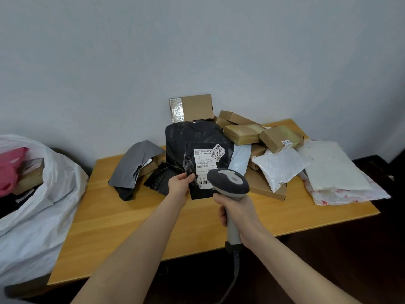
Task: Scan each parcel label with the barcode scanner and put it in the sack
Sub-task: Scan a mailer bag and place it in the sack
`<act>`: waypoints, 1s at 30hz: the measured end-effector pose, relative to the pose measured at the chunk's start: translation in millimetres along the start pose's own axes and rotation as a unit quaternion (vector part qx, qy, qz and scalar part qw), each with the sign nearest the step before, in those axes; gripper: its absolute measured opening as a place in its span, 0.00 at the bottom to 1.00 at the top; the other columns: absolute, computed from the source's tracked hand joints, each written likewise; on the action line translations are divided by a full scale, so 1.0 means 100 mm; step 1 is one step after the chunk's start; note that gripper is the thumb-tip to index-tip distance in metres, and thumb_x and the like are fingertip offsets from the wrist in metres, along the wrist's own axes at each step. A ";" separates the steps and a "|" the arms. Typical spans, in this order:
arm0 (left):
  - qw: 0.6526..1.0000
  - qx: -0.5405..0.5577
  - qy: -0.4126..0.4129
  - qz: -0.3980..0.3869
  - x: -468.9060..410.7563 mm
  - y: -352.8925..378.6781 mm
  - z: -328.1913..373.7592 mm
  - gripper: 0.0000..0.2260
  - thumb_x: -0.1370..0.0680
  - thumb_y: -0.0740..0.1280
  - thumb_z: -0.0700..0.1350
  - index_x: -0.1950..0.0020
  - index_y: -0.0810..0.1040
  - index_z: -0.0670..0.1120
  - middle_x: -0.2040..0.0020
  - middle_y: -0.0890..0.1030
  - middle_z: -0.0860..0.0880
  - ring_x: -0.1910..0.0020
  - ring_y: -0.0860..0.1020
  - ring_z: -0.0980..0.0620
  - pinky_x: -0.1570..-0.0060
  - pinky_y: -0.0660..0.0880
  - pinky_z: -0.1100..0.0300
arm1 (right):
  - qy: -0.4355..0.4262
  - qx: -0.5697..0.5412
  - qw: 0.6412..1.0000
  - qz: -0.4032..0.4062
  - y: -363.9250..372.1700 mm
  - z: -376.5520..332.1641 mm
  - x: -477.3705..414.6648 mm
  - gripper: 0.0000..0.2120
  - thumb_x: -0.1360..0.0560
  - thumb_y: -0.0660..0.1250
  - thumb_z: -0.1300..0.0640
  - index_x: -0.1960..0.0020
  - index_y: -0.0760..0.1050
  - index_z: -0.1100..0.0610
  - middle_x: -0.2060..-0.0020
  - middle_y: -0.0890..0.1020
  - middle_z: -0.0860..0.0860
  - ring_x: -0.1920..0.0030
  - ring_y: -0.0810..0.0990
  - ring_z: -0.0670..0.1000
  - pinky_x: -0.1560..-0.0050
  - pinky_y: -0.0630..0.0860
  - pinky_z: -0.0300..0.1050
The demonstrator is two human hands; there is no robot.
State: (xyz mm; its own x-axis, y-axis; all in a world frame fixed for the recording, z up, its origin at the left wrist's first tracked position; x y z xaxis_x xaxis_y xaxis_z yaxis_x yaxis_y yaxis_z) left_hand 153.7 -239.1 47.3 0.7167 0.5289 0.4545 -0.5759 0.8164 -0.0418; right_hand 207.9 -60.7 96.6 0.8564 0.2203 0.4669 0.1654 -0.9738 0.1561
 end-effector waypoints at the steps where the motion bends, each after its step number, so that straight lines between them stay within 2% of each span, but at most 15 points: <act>1: 1.000 0.001 0.001 0.001 0.02 -0.01 0.01 0.08 0.22 0.67 0.37 0.43 0.78 0.40 0.50 0.81 0.44 0.55 0.78 0.49 0.64 0.74 0.63 | -0.003 -0.007 1.000 -0.002 0.02 -0.02 -0.02 0.07 0.27 0.71 0.60 0.61 0.77 0.62 0.74 0.77 0.55 0.76 0.72 0.50 0.73 0.70 0.42; 6: 0.999 0.000 0.021 0.029 0.07 -0.34 0.06 0.04 0.22 0.67 0.38 0.48 0.79 0.42 0.52 0.82 0.46 0.58 0.79 0.51 0.62 0.75 0.60 | -0.010 -0.017 0.999 -0.032 0.32 -0.13 -0.19 0.06 0.26 0.71 0.60 0.57 0.77 0.62 0.74 0.78 0.55 0.76 0.73 0.50 0.73 0.70 0.42; 9: 0.997 0.015 0.024 0.065 0.04 -0.76 0.09 0.04 0.22 0.67 0.39 0.49 0.80 0.42 0.57 0.82 0.49 0.56 0.79 0.51 0.55 0.76 0.57 | -0.013 -0.003 0.998 -0.060 0.71 -0.13 -0.28 0.05 0.26 0.71 0.60 0.56 0.77 0.62 0.75 0.78 0.55 0.76 0.74 0.49 0.74 0.70 0.41; 12: 0.994 0.037 0.026 0.097 -0.03 -1.30 0.15 0.07 0.22 0.67 0.39 0.44 0.79 0.39 0.56 0.82 0.48 0.59 0.78 0.53 0.62 0.72 0.62 | -0.014 0.014 0.996 -0.085 1.25 -0.10 -0.32 0.05 0.26 0.71 0.60 0.56 0.78 0.61 0.74 0.78 0.54 0.76 0.74 0.48 0.74 0.71 0.39; 19: 0.983 0.095 0.053 0.147 -0.29 -3.01 0.45 0.06 0.21 0.66 0.38 0.45 0.78 0.41 0.59 0.80 0.50 0.62 0.77 0.56 0.70 0.74 0.68 | -0.032 0.032 0.986 -0.160 3.07 0.09 -0.31 0.03 0.26 0.71 0.60 0.55 0.78 0.59 0.72 0.78 0.54 0.72 0.75 0.49 0.69 0.72 0.42; 24: 0.967 0.107 0.082 0.215 -0.47 -4.44 0.62 0.06 0.21 0.65 0.35 0.46 0.78 0.38 0.60 0.80 0.48 0.63 0.78 0.54 0.72 0.74 0.69 | -0.011 0.039 0.979 -0.201 4.42 0.23 -0.21 0.04 0.26 0.70 0.62 0.57 0.78 0.62 0.74 0.77 0.54 0.75 0.73 0.49 0.72 0.71 0.42; 26: 0.959 0.099 0.084 0.250 -0.58 -4.95 0.63 0.06 0.21 0.65 0.35 0.46 0.78 0.37 0.60 0.80 0.47 0.63 0.78 0.52 0.68 0.76 0.66 | -0.005 0.047 0.975 -0.216 4.86 0.27 -0.20 0.04 0.25 0.70 0.62 0.57 0.78 0.62 0.75 0.77 0.54 0.76 0.72 0.49 0.72 0.70 0.42; 28: 0.950 0.097 0.083 0.284 -0.70 -5.39 0.64 0.07 0.22 0.66 0.35 0.45 0.79 0.36 0.56 0.82 0.44 0.57 0.80 0.47 0.57 0.79 0.57 | -0.001 0.060 0.971 -0.231 5.23 0.29 -0.21 0.04 0.25 0.70 0.62 0.58 0.77 0.62 0.74 0.77 0.54 0.76 0.73 0.48 0.73 0.71 0.41; 30: 0.938 0.090 0.085 0.324 -0.80 -5.77 0.68 0.10 0.23 0.68 0.36 0.43 0.79 0.36 0.50 0.83 0.42 0.51 0.81 0.45 0.45 0.78 0.50 | 0.004 0.067 0.968 -0.241 5.55 0.31 -0.28 0.04 0.26 0.70 0.62 0.57 0.77 0.62 0.74 0.77 0.54 0.75 0.73 0.49 0.73 0.71 0.41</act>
State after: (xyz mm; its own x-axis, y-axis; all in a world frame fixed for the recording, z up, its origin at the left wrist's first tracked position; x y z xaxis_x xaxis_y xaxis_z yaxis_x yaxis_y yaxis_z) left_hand 401.7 -767.8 96.1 0.2371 0.9423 0.2365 -0.9582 0.2669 -0.1030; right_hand 290.8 -608.7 143.0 0.6593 0.6516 0.3752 0.6079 -0.7556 0.2439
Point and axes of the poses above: each hand's wrist, its own x-axis away from the middle knuckle, its own y-axis out of the palm, z = x × y, the point moved 3 cm from there along -x, towards the middle knuckle
